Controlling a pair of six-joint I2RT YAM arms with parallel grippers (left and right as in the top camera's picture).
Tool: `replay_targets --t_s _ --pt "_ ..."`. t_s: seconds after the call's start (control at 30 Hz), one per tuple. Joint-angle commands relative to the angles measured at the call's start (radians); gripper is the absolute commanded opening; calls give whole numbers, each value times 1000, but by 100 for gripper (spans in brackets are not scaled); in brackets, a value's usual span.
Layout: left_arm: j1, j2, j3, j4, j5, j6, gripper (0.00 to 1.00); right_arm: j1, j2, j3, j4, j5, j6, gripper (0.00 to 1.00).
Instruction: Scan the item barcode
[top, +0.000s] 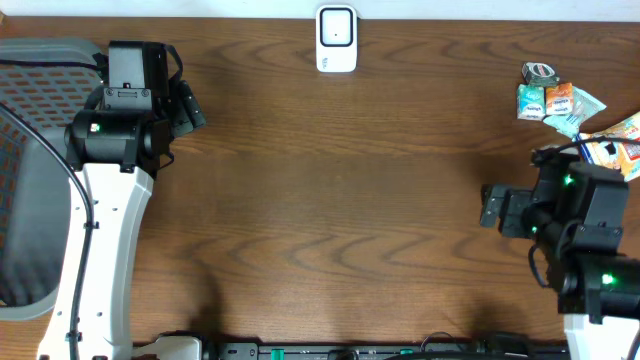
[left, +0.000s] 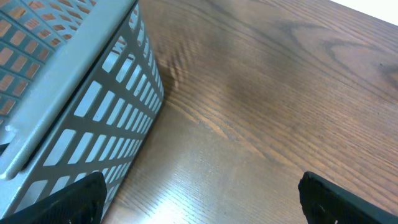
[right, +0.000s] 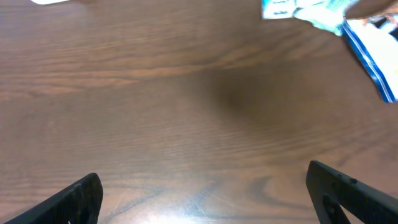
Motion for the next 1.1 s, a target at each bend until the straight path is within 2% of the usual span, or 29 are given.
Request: replay_targets --t_s 0.0,0.23,0.53,1.07 --pt "3 4 3 -4 -10 13 98 45 -58 -60 38 -5 -45 99" --pt "3 4 3 -4 -10 13 98 101 -214 -211 175 -5 -96 99" --pt "3 4 3 -4 -10 13 98 108 -399 -357 231 -2 -96 99" --pt "3 4 3 -4 -10 13 98 111 -629 -441 232 -2 -95 99"
